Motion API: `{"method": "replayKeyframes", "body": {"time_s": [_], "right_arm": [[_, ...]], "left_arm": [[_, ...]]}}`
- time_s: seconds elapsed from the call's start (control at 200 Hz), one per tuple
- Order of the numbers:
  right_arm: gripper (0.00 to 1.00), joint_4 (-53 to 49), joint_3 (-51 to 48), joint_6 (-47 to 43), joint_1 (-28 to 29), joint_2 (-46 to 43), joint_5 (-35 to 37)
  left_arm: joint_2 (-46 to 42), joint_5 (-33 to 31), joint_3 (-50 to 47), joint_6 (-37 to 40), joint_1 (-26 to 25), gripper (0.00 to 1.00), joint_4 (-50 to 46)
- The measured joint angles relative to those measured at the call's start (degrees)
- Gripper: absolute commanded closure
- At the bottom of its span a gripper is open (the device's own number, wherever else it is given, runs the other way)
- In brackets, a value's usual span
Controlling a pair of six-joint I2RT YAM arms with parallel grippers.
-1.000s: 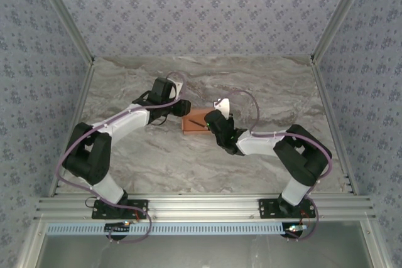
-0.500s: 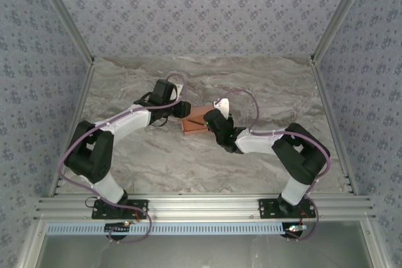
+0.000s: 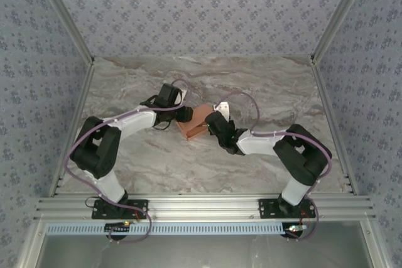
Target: Fold the paper box
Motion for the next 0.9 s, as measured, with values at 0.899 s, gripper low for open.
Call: {"method": "replayKeyframes", "body": {"time_s": [0.899], "right_arm": [[0.43,-13.9,7.9,-6.3,-9.4,-3.7,-21.7]], "left_arm": [[3.5,-3.3,2.3,2.2,-2.5,0.54,-0.7]]}}
